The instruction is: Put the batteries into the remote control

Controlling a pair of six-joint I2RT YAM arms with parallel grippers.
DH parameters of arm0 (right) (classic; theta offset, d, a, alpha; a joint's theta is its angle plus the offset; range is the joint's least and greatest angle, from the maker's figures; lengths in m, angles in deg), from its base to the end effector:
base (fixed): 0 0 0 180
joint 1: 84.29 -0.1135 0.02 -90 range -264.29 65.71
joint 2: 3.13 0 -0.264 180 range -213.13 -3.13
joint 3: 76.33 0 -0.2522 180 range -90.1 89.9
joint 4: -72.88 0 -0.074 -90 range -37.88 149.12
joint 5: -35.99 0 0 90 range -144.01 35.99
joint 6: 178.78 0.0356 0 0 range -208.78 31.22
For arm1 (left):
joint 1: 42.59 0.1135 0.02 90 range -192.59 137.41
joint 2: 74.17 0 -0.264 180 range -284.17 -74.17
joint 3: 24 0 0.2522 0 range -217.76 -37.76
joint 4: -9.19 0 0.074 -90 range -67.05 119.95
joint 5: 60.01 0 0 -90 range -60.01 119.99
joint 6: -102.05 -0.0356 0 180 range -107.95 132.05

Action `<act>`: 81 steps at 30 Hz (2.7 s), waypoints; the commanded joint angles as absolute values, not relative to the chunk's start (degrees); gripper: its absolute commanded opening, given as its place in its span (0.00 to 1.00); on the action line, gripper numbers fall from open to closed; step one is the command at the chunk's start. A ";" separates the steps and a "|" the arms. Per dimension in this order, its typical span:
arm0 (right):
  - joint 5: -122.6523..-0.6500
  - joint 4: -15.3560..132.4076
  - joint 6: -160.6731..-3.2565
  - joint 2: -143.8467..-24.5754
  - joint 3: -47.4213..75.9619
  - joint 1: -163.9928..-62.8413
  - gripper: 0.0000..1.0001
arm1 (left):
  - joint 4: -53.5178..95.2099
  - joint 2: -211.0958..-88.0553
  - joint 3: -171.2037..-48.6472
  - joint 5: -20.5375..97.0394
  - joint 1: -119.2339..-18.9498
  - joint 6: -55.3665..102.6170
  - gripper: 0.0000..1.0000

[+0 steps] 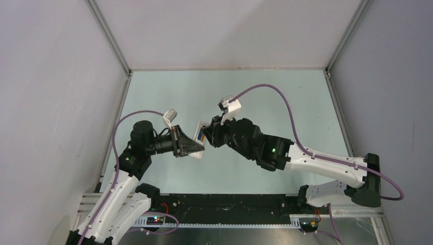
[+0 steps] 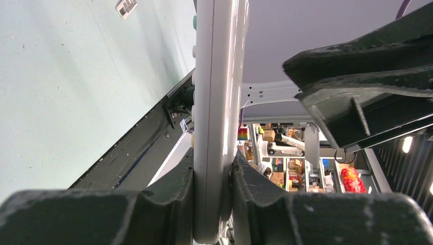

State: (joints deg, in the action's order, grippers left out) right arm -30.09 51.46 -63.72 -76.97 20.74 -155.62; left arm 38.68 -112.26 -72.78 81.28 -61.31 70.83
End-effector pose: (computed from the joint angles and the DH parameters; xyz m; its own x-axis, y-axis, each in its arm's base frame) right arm 0.1096 0.2793 0.3842 -0.3750 0.0996 -0.9216 -0.6407 0.6907 0.3354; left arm 0.1343 -0.0748 0.2921 -0.9281 -0.2502 -0.2756 0.2056 0.2726 -0.9399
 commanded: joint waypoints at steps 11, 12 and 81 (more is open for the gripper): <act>-33.26 53.45 -60.52 -77.11 20.48 -152.78 0.19 | 35.95 -111.79 -73.15 82.73 -61.22 68.02 0.00; -33.55 53.42 -60.36 -77.30 20.47 -152.59 0.18 | 35.95 -111.79 -73.06 82.77 -61.20 67.96 0.00; -103.12 37.80 -67.05 -73.69 20.55 -133.76 0.59 | 36.06 -114.94 -78.39 91.85 -74.96 35.81 0.00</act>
State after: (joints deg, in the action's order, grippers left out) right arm -99.18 35.79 -67.24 -73.45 20.72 -134.03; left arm 38.37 -115.01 -75.54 92.07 -74.01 38.22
